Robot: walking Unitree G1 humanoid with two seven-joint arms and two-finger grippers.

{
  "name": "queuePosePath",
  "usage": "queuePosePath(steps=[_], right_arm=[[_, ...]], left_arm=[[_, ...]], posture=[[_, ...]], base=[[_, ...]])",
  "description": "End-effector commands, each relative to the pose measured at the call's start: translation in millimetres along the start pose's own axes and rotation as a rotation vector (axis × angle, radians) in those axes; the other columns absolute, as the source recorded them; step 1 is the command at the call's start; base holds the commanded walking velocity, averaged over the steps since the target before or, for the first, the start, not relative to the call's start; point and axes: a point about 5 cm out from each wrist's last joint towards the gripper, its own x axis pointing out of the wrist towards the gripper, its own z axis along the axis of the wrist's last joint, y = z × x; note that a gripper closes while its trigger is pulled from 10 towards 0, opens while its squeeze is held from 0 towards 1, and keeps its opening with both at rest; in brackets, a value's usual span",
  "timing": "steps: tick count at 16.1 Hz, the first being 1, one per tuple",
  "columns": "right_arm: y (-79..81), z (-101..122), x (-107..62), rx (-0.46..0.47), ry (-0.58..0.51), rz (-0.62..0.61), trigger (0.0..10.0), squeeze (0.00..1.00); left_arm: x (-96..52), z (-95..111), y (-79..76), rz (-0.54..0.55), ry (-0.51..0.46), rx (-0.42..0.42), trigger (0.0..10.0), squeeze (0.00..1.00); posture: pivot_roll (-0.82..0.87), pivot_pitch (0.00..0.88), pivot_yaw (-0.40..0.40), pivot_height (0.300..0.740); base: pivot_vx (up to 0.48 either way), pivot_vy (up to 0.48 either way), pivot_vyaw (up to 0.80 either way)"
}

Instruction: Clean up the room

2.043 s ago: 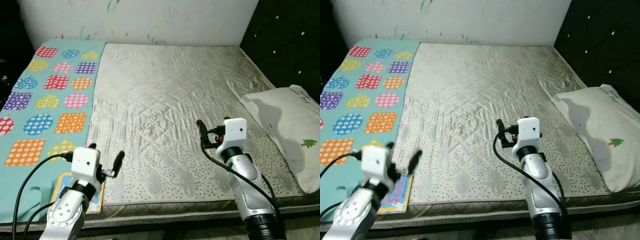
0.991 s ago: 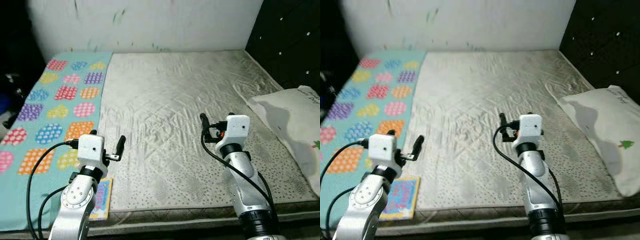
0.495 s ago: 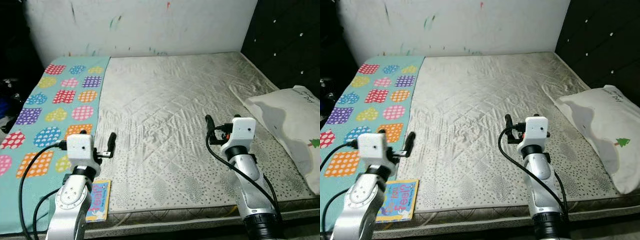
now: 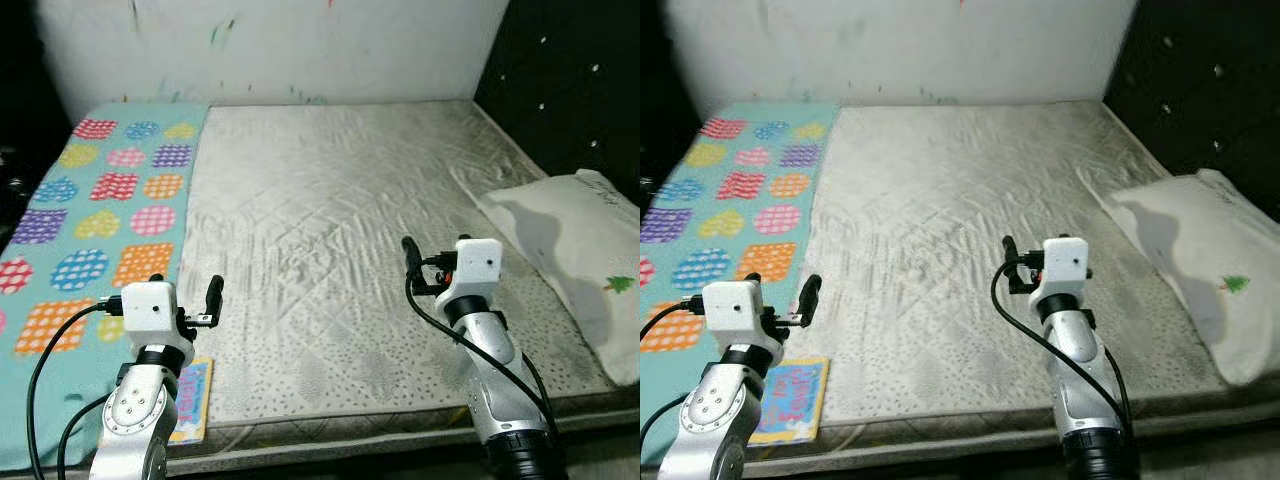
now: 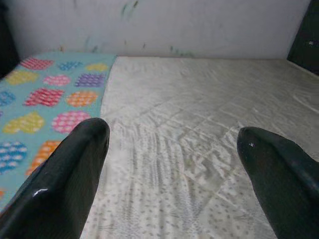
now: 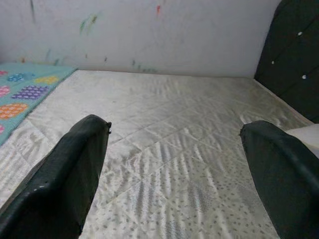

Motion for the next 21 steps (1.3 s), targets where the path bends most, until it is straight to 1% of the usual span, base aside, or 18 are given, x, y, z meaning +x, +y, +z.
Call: queuePosePath(steps=[1, 3, 7, 13, 16, 19, 21], right_arm=[[-1.3, 5.1, 0.2, -0.002, -0.014, 0.005, 10.0, 0.00], [-0.9, 5.0, 1.2, -0.011, -0.010, 0.014, 10.0, 0.00], [-1.4, 6.2, 1.9, -0.026, -0.007, 0.026, 10.0, 0.00], [3.7, 4.9, 3.4, -0.032, 0.001, 0.058, 10.0, 0.00], [2.4, 4.4, 3.7, -0.035, 0.006, 0.060, 10.0, 0.00], [3.2, 4.0, 3.5, -0.044, 0.009, 0.065, 10.0, 0.00], [5.4, 5.1, 4.8, -0.050, 0.006, 0.073, 10.0, 0.00]], left_arm=[[-2.1, 1.7, 2.6, 0.018, 0.001, -0.006, 10.0, 0.00], [-2.3, 1.4, 1.5, 0.013, 0.008, -0.024, 10.0, 0.00], [-0.7, 1.6, -0.7, 0.008, 0.013, -0.033, 10.0, 0.00], [-0.9, 0.4, -2.0, 0.018, 0.019, -0.041, 10.0, 0.00], [-0.3, -0.3, -2.6, 0.018, 0.024, -0.045, 10.0, 0.00], [-0.2, 1.5, -4.0, 0.002, 0.013, -0.042, 10.0, 0.00], [0.8, 3.5, -3.8, 0.003, 0.007, -0.040, 10.0, 0.00]], posture=[[-0.05, 0.077, -0.041, 0.740], [-0.05, 0.085, -0.043, 0.740], [-0.06, 0.088, -0.050, 0.740], [-0.06, 0.087, -0.061, 0.740], [-0.06, 0.087, -0.061, 0.740], [-0.06, 0.088, -0.060, 0.740], [-0.06, 0.104, -0.061, 0.740]], base=[[0.000, 0.480, 0.00], [0.000, 0.480, 0.00], [0.000, 0.480, 0.00], [0.000, 0.480, 0.00], [0.000, 0.480, 0.00], [0.000, 0.085, 0.00], [0.000, 0.000, 0.00]])
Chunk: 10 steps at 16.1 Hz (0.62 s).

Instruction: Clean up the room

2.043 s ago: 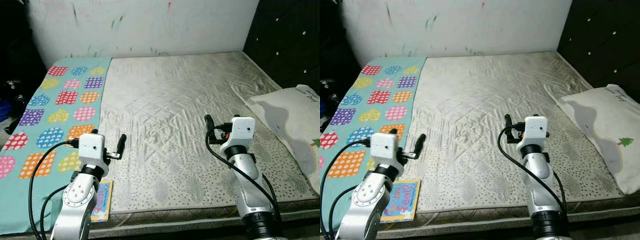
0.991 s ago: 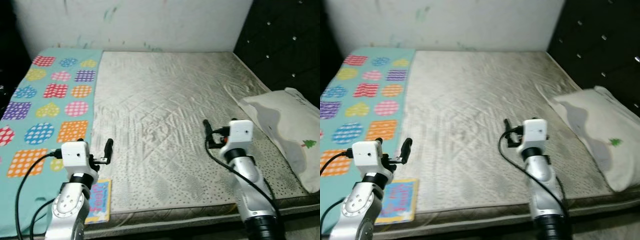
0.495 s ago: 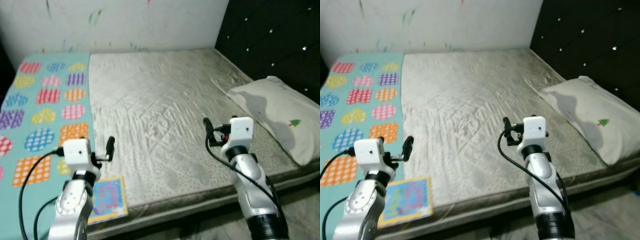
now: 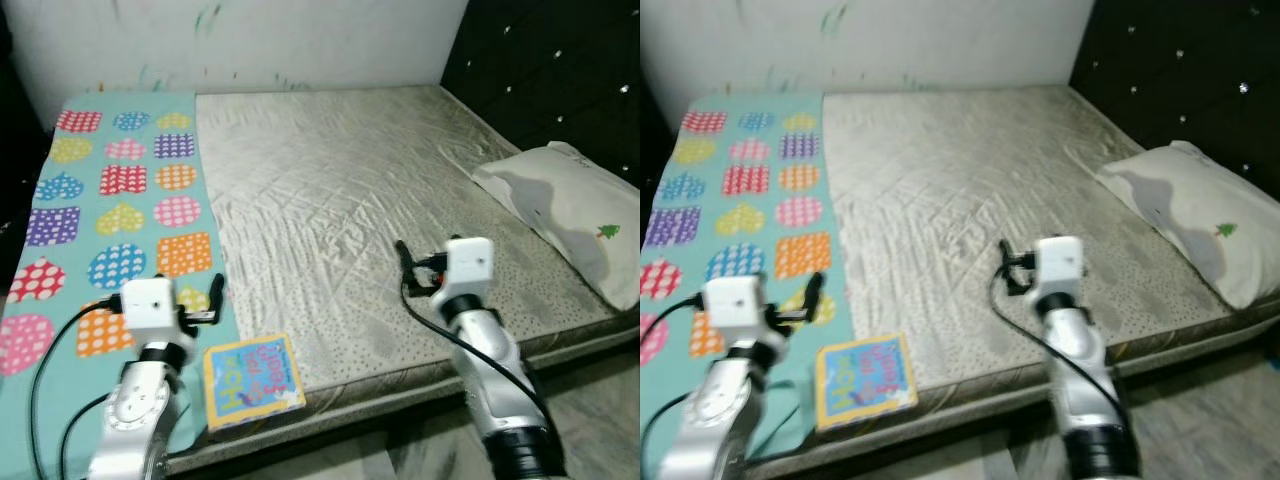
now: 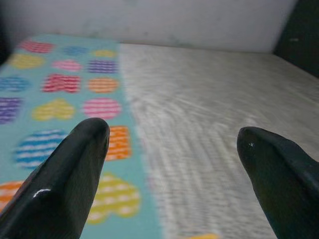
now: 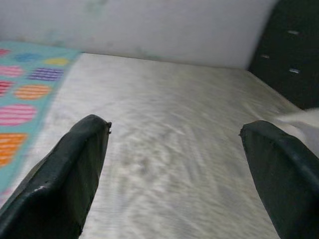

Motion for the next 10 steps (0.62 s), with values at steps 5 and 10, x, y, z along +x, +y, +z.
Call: queuePosePath(steps=[5, 10], right_arm=[[-5.9, 3.6, 0.5, -0.039, -0.007, -0.009, 10.0, 0.00], [-6.5, 2.9, -0.3, -0.045, -0.001, -0.012, 10.0, 0.00]], left_arm=[[0.0, 2.7, -4.1, -0.010, -0.007, -0.021, 10.0, 0.00], [0.0, 2.0, -4.2, -0.013, 0.003, -0.036, 10.0, 0.00]], posture=[[-0.06, 0.105, -0.061, 0.740], [-0.06, 0.115, -0.060, 0.740]], base=[[0.000, 0.000, 0.00], [0.000, 0.266, 0.45]])
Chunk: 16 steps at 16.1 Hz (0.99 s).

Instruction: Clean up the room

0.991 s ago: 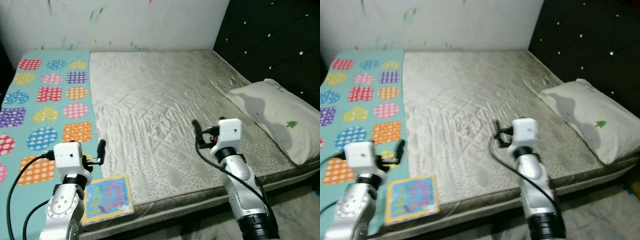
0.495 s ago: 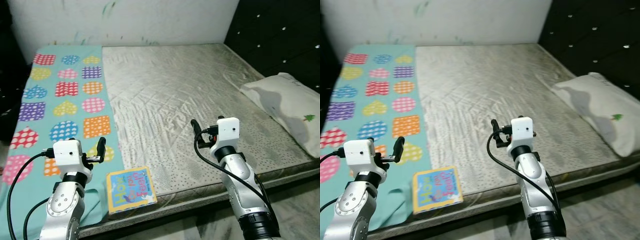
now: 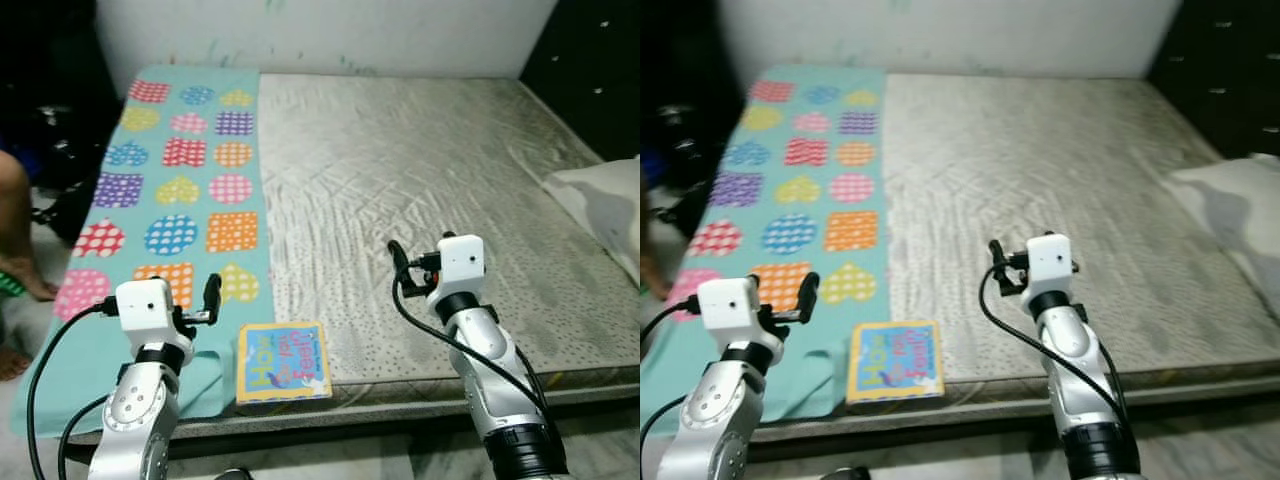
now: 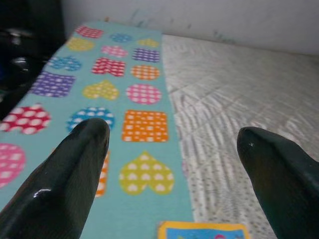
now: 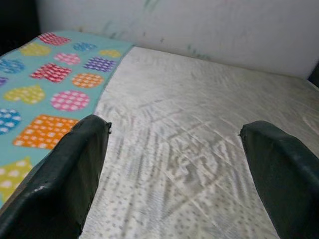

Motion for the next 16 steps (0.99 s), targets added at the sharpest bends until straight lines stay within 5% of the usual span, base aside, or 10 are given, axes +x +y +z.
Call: queuePosePath(steps=[1, 16], right_arm=[[-4.3, 1.2, -0.5, -0.002, 0.000, -0.017, 10.0, 0.00], [-0.5, -1.5, -2.8, 0.030, 0.014, 0.009, 10.0, 0.00]], left_arm=[[-0.6, 1.6, -1.2, -0.009, 0.000, -0.001, 10.0, 0.00], [-1.1, 2.5, -2.9, -0.008, -0.002, 0.004, 10.0, 0.00]], posture=[[-0.06, 0.118, -0.060, 0.740], [-0.06, 0.125, -0.070, 0.740]], base=[[0.000, 0.480, 0.00], [0.000, 0.049, 0.00]])
